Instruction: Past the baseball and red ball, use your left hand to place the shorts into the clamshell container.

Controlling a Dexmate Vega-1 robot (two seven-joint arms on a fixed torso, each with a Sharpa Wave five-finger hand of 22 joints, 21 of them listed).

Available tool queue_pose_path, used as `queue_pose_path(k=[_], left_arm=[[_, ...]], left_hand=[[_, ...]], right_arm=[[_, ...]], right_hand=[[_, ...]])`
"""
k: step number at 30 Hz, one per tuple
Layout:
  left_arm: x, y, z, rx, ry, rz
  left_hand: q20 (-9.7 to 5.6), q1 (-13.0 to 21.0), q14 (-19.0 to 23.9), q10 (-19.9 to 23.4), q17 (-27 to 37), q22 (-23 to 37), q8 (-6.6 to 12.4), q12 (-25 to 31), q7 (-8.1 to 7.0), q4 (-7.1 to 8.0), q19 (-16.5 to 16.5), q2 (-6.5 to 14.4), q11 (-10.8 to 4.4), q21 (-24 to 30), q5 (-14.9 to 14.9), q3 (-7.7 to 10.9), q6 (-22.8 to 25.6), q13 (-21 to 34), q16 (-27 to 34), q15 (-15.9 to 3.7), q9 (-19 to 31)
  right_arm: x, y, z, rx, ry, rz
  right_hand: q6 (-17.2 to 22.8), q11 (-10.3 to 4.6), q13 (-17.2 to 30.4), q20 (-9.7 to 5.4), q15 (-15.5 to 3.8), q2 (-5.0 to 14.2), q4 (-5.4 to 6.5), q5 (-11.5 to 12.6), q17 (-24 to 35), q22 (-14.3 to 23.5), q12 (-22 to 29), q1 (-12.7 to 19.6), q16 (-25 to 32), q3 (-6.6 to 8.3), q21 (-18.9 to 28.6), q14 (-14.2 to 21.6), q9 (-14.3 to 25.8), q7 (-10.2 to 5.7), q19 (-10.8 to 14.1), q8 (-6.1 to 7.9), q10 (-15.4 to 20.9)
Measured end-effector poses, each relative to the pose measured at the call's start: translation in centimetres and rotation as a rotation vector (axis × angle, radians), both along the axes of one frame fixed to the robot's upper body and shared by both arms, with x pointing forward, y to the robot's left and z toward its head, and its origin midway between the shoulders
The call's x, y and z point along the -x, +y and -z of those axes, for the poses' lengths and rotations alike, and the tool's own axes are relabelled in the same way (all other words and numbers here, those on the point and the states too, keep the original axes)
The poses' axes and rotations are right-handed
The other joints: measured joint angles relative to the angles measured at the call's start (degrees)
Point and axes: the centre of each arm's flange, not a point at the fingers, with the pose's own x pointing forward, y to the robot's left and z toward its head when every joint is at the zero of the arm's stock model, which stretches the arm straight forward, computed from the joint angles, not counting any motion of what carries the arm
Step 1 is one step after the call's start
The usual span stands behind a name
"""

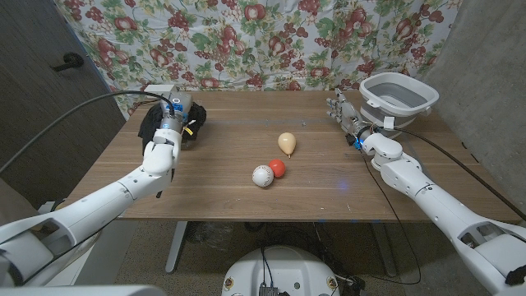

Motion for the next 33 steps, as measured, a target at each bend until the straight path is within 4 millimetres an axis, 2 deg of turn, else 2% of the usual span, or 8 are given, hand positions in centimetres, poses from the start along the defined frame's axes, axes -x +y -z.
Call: queue_pose_path(k=[33], left_arm=[[-2.8, 0.0, 1.9, 0.039, 0.138, -0.013]], left_hand=[[-0.01, -0.31, -0.19, -0.02, 0.13, 0.00, -0.34, -0.43, 0.01, 0.00, -0.01, 0.31, 0.02, 0.26, 0.14, 0.00, 0.00, -0.28, 0.19, -0.19, -0.69]], right_arm=[[0.0, 0.1, 0.3, -0.002, 0.003, -0.002]], right_hand=[[0.00, 0.00, 0.00, 0.00, 0.00, 0.00, 0.00, 0.00, 0.00, 0.00, 0.00, 0.00, 0.00, 0.00, 0.00, 0.00, 0.00, 0.00, 0.00, 0.00, 0.00]])
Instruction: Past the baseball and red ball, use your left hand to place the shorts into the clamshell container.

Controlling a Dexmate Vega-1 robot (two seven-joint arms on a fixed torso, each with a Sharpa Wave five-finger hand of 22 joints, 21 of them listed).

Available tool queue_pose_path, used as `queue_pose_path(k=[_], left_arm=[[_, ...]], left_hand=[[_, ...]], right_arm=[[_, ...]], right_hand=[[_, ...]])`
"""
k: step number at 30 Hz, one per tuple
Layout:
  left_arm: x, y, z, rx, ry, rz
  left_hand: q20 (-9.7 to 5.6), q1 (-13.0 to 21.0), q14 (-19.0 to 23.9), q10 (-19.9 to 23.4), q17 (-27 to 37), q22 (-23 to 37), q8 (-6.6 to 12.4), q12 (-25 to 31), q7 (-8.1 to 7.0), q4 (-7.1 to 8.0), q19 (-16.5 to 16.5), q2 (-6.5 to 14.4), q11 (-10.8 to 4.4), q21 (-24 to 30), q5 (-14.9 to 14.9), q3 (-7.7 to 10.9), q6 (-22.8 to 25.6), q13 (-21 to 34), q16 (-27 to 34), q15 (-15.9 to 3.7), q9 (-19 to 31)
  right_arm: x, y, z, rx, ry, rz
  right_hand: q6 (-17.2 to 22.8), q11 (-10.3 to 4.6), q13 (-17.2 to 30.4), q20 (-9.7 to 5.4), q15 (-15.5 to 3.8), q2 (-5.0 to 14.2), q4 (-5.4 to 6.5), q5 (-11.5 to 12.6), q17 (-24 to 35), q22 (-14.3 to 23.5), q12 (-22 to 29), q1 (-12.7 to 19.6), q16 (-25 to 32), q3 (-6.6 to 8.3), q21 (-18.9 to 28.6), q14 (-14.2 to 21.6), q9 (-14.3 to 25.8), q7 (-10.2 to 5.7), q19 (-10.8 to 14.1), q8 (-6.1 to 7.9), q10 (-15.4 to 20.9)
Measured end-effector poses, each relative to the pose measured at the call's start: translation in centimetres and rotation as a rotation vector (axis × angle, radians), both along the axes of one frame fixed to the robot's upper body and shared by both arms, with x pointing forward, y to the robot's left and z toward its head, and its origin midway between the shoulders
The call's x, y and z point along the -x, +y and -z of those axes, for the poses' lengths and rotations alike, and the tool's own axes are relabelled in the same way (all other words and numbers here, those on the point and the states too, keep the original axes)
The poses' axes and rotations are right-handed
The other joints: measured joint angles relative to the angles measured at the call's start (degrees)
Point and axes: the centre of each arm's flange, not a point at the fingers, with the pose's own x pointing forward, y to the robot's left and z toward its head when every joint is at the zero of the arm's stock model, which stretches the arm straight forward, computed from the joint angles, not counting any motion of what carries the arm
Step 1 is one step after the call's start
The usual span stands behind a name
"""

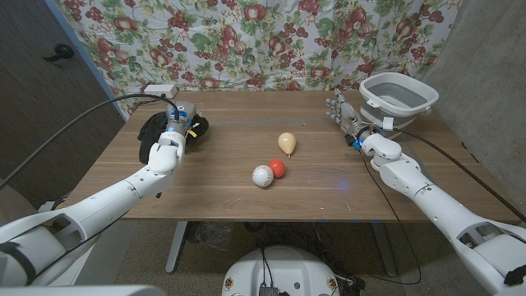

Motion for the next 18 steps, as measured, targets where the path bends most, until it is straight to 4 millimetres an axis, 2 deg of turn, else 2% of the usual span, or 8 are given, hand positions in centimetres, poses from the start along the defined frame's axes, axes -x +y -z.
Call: queue_pose_path(k=[10, 18], left_arm=[[-0.9, -0.1, 1.1, 0.008, 0.039, -0.004], [-1.4, -0.4, 1.9, 0.016, 0.063, -0.005]], left_hand=[[-0.57, 0.00, 0.00, -0.43, 2.23, 0.00, -1.51, -1.17, 0.20, -0.25, -0.57, 0.00, -0.43, 0.01, -0.12, 0.26, 0.21, -1.16, -1.48, 0.00, -1.94], [-1.50, -0.42, -0.62, -1.46, 8.04, 0.00, -4.12, -3.15, 0.61, -0.65, -1.50, 0.42, -0.55, 0.20, 0.06, 0.65, 0.59, -2.86, -4.64, -0.62, -4.74]], right_arm=[[0.1, 0.0, 0.0, 0.000, -0.002, 0.001], [0.1, 0.0, 0.0, 0.000, 0.001, 0.003]], right_hand=[[0.00, 0.00, 0.00, 0.00, 0.00, 0.00, 0.00, 0.00, 0.00, 0.00, 0.00, 0.00, 0.00, 0.00, 0.00, 0.00, 0.00, 0.00, 0.00, 0.00, 0.00], [0.00, 0.00, 0.00, 0.00, 0.00, 0.00, 0.00, 0.00, 0.00, 0.00, 0.00, 0.00, 0.00, 0.00, 0.00, 0.00, 0.00, 0.00, 0.00, 0.00, 0.00]])
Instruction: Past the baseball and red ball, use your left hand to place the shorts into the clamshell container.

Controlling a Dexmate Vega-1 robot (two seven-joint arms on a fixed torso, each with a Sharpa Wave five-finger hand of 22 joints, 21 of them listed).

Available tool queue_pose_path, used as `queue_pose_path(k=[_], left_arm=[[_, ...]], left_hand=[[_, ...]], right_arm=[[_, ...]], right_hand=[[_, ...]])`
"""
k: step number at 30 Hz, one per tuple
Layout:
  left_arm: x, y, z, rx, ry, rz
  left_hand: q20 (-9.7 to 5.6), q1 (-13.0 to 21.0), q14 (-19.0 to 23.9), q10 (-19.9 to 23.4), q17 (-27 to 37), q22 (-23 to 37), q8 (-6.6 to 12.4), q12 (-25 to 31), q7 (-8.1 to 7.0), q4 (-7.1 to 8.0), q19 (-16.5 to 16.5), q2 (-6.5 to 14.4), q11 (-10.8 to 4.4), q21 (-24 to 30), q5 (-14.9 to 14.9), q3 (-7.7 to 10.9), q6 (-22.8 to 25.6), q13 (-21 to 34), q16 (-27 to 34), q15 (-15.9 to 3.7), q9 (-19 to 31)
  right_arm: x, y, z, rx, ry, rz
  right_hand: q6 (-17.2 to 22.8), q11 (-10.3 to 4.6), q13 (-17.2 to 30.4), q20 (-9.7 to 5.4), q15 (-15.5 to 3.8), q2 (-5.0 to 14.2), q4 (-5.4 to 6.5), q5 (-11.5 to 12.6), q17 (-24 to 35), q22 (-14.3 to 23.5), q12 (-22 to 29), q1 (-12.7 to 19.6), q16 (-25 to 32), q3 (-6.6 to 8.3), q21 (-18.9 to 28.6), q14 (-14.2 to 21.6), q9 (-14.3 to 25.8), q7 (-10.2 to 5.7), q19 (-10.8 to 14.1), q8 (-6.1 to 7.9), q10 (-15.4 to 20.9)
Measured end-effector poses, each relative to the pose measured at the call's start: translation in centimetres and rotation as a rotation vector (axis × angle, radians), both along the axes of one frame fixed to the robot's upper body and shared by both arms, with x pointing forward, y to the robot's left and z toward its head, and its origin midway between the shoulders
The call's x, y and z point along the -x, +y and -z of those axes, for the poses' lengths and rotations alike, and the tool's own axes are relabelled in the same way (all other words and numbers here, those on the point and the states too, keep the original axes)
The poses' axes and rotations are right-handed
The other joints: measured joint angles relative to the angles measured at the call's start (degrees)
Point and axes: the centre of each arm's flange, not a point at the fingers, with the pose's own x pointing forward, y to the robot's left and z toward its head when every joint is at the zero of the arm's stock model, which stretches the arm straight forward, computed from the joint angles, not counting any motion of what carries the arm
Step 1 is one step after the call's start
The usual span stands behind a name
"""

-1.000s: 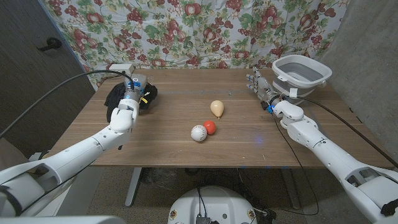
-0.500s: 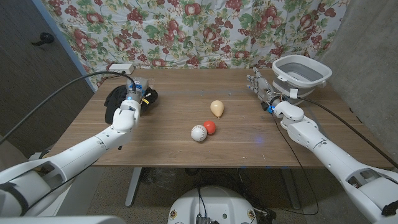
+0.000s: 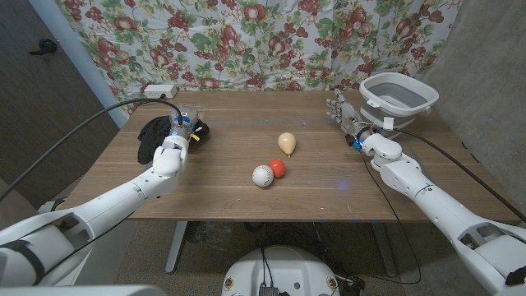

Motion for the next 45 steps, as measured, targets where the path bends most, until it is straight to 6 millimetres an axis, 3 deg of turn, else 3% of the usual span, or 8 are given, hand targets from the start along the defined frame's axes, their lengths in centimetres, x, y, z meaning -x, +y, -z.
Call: queue_pose_path(k=[7, 12, 19, 22, 26, 30, 37, 45], left_arm=[[-0.3, -0.1, 0.6, 0.011, 0.025, -0.004], [-0.6, 0.1, 1.0, 0.018, 0.045, -0.012], [-0.6, 0.2, 1.6, 0.034, 0.050, -0.019], [-0.5, 0.3, 1.7, 0.044, 0.041, -0.019], [0.2, 0.4, 1.6, 0.068, 0.003, 0.002], [1.1, 0.7, 1.3, 0.089, -0.056, 0.028], [2.4, 0.8, 0.6, 0.120, -0.146, 0.077], [4.1, 0.8, -0.3, 0.148, -0.245, 0.138]], left_hand=[[-1.26, -2.74, -0.09, -2.05, -4.05, 0.00, -2.85, -2.30, -0.33, -0.64, -1.26, 1.35, -0.07, 0.03, -0.19, 0.65, -1.61, -2.17, -5.34, -2.75, -3.26], [-2.02, -6.88, -1.90, -3.89, -6.44, 0.00, -4.64, -3.80, -0.45, 5.05, -2.12, -0.47, 0.05, 0.08, -0.67, 7.72, -2.49, -3.59, -8.70, -2.50, -5.30], [-1.82, -12.98, -6.47, -9.06, -10.25, 0.02, -8.72, -7.82, -3.49, 5.76, -3.52, -2.17, 0.31, 1.50, -1.30, 11.95, -7.22, -6.15, -13.90, -1.60, -8.21], [-1.80, -19.94, -11.73, -14.63, -13.18, -3.48, -12.83, -12.84, -6.45, 6.22, -3.89, -5.80, 0.75, -1.07, -1.20, 12.72, -13.50, -8.70, -16.57, -1.17, -9.17], [-1.71, -31.17, -16.58, -18.45, -16.56, -6.54, -17.30, -17.67, -8.34, 6.93, -3.77, -11.16, 1.16, -5.58, -0.24, 11.11, -19.81, -11.88, -17.33, -0.34, -9.29], [-1.71, -37.45, -18.78, -20.21, -18.44, -6.87, -19.79, -19.57, -8.38, 6.38, -3.77, -12.16, 1.85, -8.81, 0.66, 9.09, -23.27, -13.51, -17.33, -0.05, -9.28], [-1.71, -43.41, -19.90, -22.51, -19.93, -6.65, -22.22, -20.48, -8.26, 6.73, -3.77, -11.58, 2.18, -11.82, 1.67, 6.95, -27.04, -14.77, -17.32, -0.17, -9.11], [-1.59, -45.25, -20.22, -23.02, -20.29, -6.64, -22.61, -20.49, -8.49, 7.10, -3.88, -11.13, 2.28, -12.57, 1.95, 6.28, -27.81, -15.07, -17.32, 0.15, -9.11]], right_arm=[[0.0, 0.0, 0.0, 0.000, 0.000, 0.000], [0.1, 0.0, -0.1, 0.002, 0.000, -0.001], [0.2, 0.1, -0.3, 0.005, -0.004, -0.002], [0.2, 0.1, -0.3, 0.007, -0.004, -0.003], [0.2, 0.2, -0.3, 0.011, -0.003, -0.003], [0.2, 0.3, -0.3, 0.016, -0.003, -0.008], [0.2, 0.5, -0.5, 0.020, -0.006, -0.011], [0.5, 0.8, -0.6, 0.026, -0.011, -0.017]], right_hand=[[0.00, 0.00, 0.00, 0.00, 0.00, 0.00, 0.00, -0.33, 0.00, 0.00, 0.00, 0.00, 0.00, 0.00, 0.00, 0.00, 0.00, 0.00, 0.00, 0.00, 0.00], [0.00, 0.00, 0.00, 0.00, 0.00, 0.00, 0.00, -0.32, 0.00, 0.00, 0.00, 0.00, 0.00, 0.00, 0.00, 0.00, 0.00, 0.00, 0.00, 0.00, 0.00], [0.00, 0.00, 0.00, 0.00, 0.00, 0.00, 0.00, -0.31, 0.00, 0.00, 0.00, 0.00, 0.00, 0.00, 0.00, 0.00, 0.00, 0.00, 0.00, 0.00, 0.00], [0.00, 0.00, 0.00, 0.00, 0.00, 0.00, 0.00, -0.31, 0.00, 0.00, 0.00, 0.00, 0.00, 0.00, 0.00, 0.00, 0.00, 0.00, 0.00, 0.00, 0.00], [0.00, 0.00, 0.00, 0.00, 0.00, 0.00, 0.00, -0.31, 0.00, 0.00, 0.00, 0.00, 0.00, 0.00, 0.00, 0.00, 0.00, 0.00, 0.00, 0.00, 0.00], [0.00, 0.00, 0.00, 0.00, 0.00, 0.00, 0.00, -0.31, 0.00, 0.00, 0.00, 0.00, 0.00, 0.00, 0.00, 0.00, 0.00, 0.00, 0.00, 0.00, 0.00], [0.00, 0.00, 0.00, 0.00, 0.00, 0.00, 0.00, -0.30, 0.00, 0.00, 0.00, 0.00, 0.00, 0.00, 0.00, 0.00, 0.00, 0.00, 0.00, 0.00, 0.00], [0.00, 0.00, 0.00, 0.00, 0.00, 0.00, 0.00, -0.30, 0.00, 0.00, 0.00, 0.00, 0.00, 0.00, 0.00, 0.00, 0.00, 0.00, 0.00, 0.00, 0.00]])
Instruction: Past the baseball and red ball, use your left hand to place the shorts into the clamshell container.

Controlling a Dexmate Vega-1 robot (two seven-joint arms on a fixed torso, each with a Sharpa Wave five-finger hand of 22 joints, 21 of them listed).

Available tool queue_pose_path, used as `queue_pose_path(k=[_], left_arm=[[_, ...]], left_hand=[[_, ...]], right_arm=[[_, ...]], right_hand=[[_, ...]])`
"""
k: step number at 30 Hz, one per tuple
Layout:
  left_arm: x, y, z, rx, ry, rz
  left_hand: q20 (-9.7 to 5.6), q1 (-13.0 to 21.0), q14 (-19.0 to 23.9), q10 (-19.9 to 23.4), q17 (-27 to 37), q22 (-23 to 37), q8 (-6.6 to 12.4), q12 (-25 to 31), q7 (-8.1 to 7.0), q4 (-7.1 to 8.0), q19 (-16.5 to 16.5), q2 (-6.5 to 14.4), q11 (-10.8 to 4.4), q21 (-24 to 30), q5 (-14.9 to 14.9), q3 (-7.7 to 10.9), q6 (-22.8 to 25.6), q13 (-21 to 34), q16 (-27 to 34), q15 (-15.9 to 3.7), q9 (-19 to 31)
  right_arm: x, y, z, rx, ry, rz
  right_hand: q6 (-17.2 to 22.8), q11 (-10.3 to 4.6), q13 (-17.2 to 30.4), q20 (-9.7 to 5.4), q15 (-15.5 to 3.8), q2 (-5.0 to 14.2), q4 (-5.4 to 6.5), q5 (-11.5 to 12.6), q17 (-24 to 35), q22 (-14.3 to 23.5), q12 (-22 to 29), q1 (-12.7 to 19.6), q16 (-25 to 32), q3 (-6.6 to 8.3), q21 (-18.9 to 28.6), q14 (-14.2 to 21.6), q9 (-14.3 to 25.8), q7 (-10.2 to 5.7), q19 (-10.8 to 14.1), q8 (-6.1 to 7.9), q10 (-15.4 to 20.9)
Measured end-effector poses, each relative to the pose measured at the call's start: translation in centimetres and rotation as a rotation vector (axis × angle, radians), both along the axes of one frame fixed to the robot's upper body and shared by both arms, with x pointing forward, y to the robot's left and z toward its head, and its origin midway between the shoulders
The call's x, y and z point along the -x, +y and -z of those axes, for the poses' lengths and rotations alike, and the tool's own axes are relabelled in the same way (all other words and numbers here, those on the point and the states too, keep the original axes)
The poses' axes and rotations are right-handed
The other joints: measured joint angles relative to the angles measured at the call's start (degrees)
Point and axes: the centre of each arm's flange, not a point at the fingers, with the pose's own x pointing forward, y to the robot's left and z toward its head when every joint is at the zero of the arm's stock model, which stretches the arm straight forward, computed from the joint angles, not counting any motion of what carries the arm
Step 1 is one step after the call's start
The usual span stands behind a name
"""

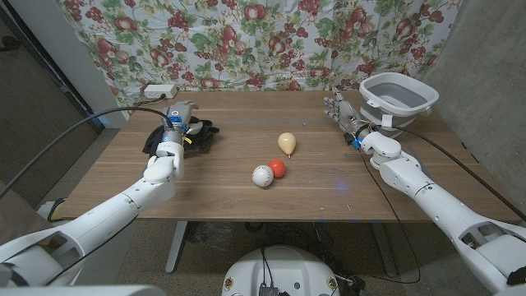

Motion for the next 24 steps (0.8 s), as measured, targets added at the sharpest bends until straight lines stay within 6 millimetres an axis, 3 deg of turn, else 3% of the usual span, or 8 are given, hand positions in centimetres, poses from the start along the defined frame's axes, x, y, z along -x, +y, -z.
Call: queue_pose_path(k=[24], left_arm=[[3.5, 0.1, -1.3, 0.066, -0.154, 0.067]], left_hand=[[0.99, -1.29, -0.89, -0.79, -0.79, 0.27, -0.85, 0.01, 0.07, -0.40, -1.00, 0.23, 0.17, -1.44, 1.02, -0.39, -0.68, -0.72, 0.00, -0.31, 0.00]], right_arm=[[0.8, 0.2, 0.2, 0.004, -0.008, 0.001]], right_hand=[[0.00, 0.00, 0.00, 0.00, 0.00, 0.00, 0.17, 0.00, 0.00, 0.00, 0.00, 0.00, 0.00, 0.17, 0.00, 0.00, 0.00, 0.00, 0.00, 0.00, 0.00]])
